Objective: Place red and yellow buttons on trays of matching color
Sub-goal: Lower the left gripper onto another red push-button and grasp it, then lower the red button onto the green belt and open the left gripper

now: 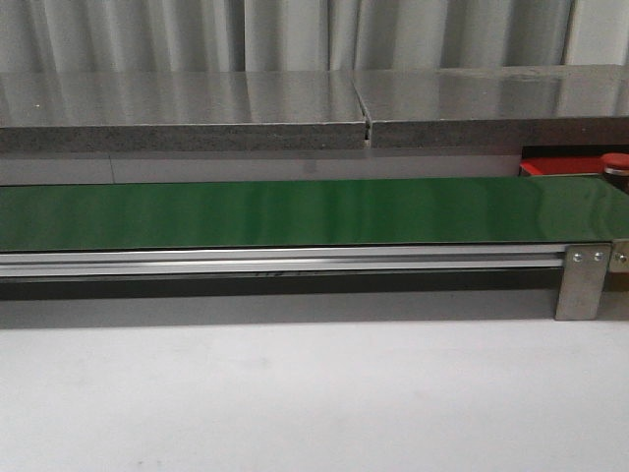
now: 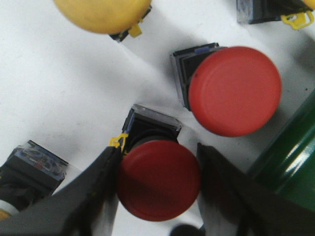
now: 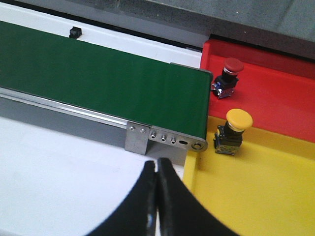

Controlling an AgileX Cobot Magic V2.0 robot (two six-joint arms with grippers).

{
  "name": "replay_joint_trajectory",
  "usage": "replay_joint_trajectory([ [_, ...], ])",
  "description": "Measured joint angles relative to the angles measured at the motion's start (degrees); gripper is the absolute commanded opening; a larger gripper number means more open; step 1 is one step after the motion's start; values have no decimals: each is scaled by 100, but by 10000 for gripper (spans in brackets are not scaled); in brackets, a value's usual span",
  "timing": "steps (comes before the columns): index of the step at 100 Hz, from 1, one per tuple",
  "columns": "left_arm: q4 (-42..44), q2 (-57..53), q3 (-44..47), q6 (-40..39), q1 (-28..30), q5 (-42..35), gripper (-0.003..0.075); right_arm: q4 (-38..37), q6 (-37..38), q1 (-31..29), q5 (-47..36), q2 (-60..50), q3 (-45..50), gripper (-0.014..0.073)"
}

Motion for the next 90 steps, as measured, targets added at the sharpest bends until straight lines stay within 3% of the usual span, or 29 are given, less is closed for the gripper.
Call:
replay_joint_trajectory([
  [51,0,-1090,0,234,-79,304,176,0,0,0,0,0,0,-67],
  [90,-69,-1267,0,234,-848,444,175,0,0,0,0,0,0,-67],
])
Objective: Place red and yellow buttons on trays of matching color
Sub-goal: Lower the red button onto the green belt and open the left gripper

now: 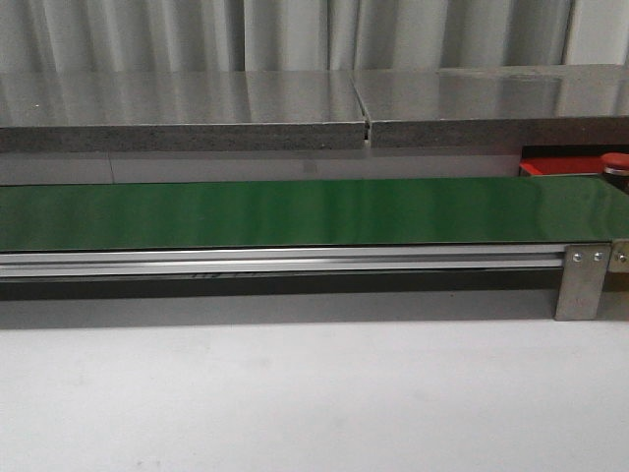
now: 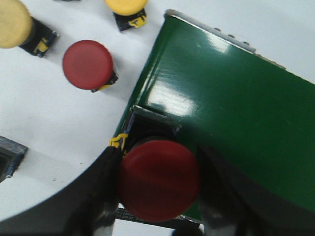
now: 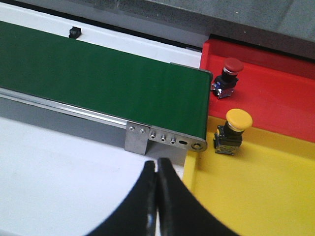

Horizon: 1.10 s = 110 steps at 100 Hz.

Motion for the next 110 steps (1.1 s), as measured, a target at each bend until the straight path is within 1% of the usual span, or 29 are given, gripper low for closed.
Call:
replay_joint_trajectory([
  [24,-11,248,0,0,-231,0,176,0,0,0,0,0,0,-67],
  [31,-11,279,0,0,-244,-13,203,0,0,0,0,0,0,-67],
  [34,-27,288,0,0,-256,-25,231,0,0,0,0,0,0,-67],
  [38,-41,288,0,0,-254,-25,295,0,0,0,0,0,0,-67],
  [39,-39,288,0,0,-254,-25,321,0,0,0,0,0,0,-67],
  [41,-52,288,0,43,-254,-35,349,0,0,0,0,0,0,-67],
  [46,-108,288,0,108,-254,-47,470,0,0,0,0,0,0,-67],
  [51,-184,288,0,171,-254,-68,554,0,0,0,0,0,0,-67],
  [56,-280,288,0,197,-254,-98,595,0,0,0,0,0,0,-67],
  [69,-598,256,0,237,-254,-224,594,0,0,0,0,0,0,-67],
  [88,-870,28,0,237,-254,-565,551,0,0,0,0,0,0,-67],
  [110,-902,30,-45,226,85,-743,547,0,0,0,0,0,0,-67],
])
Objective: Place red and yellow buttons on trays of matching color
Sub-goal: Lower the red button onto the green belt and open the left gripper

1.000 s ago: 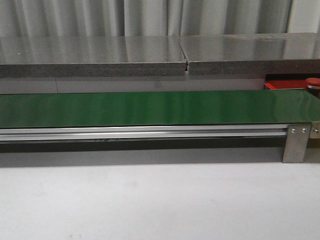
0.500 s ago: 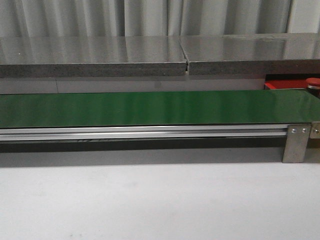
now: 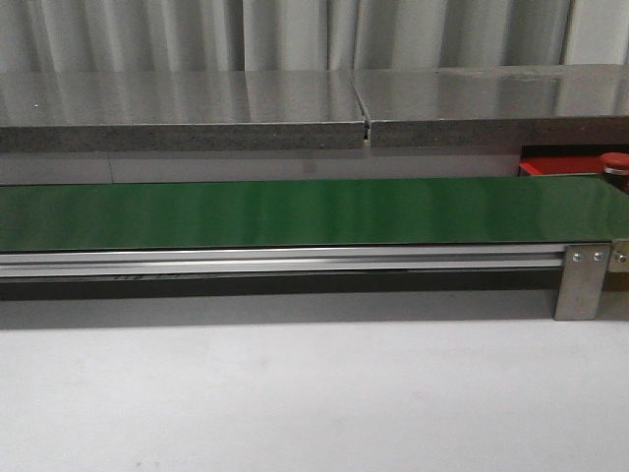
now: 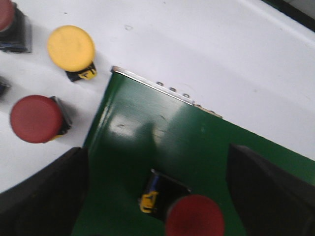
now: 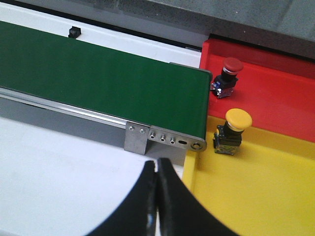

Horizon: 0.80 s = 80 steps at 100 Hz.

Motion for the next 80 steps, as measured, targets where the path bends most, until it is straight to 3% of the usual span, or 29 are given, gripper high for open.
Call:
replay_joint_trajectory([
  [40,785,1125,-1160,-308,268,90,547,0,0,0,0,0,0,-67],
  [80,597,2216,-2027,-445,294,65,547,0,0,0,0,0,0,-67],
])
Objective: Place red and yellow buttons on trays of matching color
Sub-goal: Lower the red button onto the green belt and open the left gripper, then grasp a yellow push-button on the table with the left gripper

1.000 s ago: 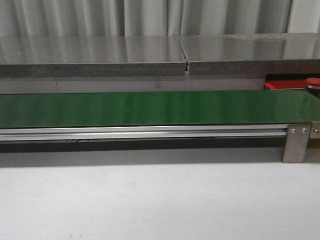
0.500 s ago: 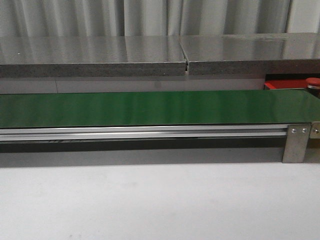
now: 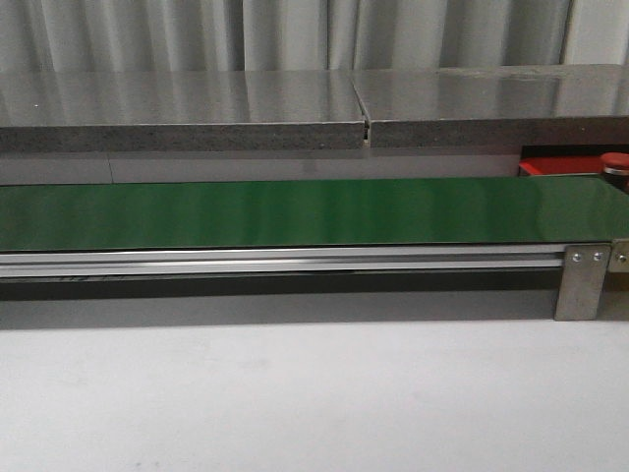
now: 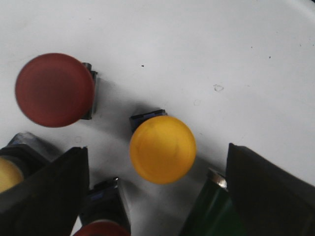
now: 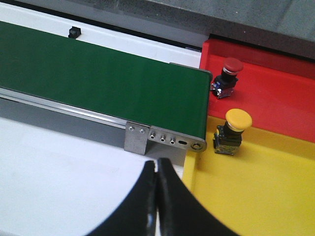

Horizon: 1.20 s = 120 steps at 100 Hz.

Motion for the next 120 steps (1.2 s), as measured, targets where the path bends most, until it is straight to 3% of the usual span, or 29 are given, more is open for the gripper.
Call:
replay_joint_trajectory([
  [31,-82,264,-12,0,0,-256,534,0,0,0,0,0,0,-67],
  [57,-91,264,-12,-5,0,-269,254,0,0,0,0,0,0,-67],
  [67,-91,264,-12,-5,0,-269,190,0,0,0,0,0,0,-67],
  [120,-94,-39,-12,47,0,-104,179,0,0,0,0,0,0,-67],
])
